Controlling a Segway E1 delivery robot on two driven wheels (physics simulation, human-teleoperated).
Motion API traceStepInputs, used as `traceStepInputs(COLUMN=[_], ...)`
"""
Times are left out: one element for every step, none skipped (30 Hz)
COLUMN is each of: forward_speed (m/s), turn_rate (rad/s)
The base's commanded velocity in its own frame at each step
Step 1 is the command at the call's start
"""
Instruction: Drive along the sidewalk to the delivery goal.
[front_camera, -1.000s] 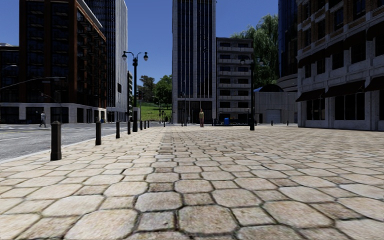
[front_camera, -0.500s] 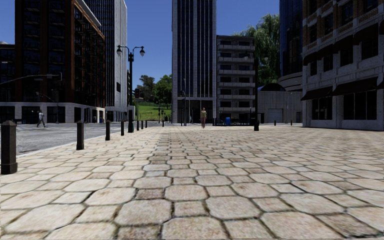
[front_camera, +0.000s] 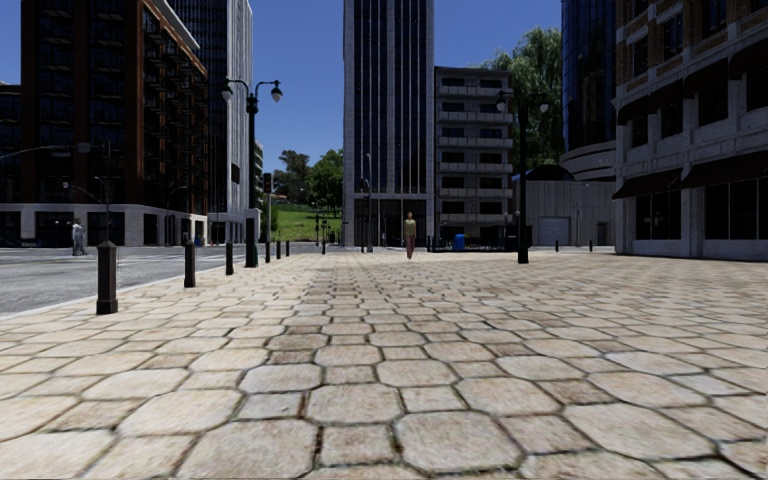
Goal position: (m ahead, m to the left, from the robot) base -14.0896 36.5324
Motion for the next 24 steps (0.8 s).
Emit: traceStepInputs(forward_speed=[2.00, 2.00, 2.00, 2.00, 2.00, 2.00, 2.00, 2.00, 2.00, 2.00, 2.00, 2.00, 2.00, 2.00, 2.00, 2.00, 2.00, 2.00, 2.00, 2.00, 2.00, 2.00, 2.00, 2.00], turn_rate=[0.00, 0.00, 0.00, 0.00, 0.00, 0.00, 0.00, 0.00, 0.00, 0.00, 0.00, 0.00, 0.00, 0.00, 0.00, 0.00, 0.00, 0.00, 0.00, 0.00, 0.00, 0.00, 0.00, 0.00])
